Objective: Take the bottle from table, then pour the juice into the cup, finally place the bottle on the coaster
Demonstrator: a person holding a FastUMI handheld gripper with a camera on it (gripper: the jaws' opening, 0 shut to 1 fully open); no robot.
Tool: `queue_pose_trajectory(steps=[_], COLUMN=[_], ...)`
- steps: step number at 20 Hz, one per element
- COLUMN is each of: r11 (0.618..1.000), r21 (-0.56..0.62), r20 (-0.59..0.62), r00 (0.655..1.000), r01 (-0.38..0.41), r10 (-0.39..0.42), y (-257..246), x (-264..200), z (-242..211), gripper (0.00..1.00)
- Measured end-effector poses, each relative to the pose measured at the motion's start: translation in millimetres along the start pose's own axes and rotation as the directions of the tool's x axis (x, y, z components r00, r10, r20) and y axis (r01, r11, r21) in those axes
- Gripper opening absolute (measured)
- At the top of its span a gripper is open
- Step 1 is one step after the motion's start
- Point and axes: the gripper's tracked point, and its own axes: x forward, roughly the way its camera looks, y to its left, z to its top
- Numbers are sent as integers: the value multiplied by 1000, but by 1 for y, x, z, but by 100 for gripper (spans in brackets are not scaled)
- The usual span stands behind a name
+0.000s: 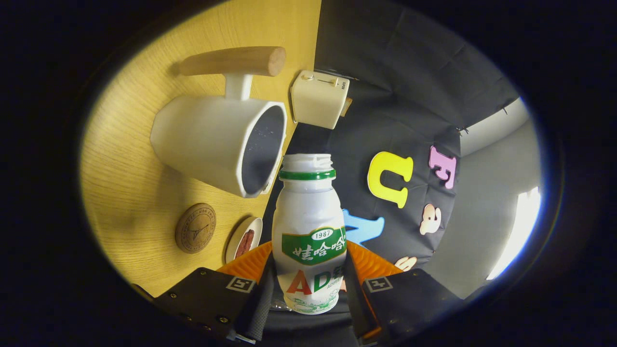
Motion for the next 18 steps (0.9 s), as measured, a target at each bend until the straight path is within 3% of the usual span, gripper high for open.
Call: queue_pose_trajectory(steps=[8,14,18], r11=[981,946,901], r21=[192,323,433], r20=[-1,10,14], r00=[1000,999,999], r01=[-24,-36,-39], r10=[25,34,36], y=[4,2,-1], x=[1,2,1], z=[-4,-1,-3], gripper=[68,68,68])
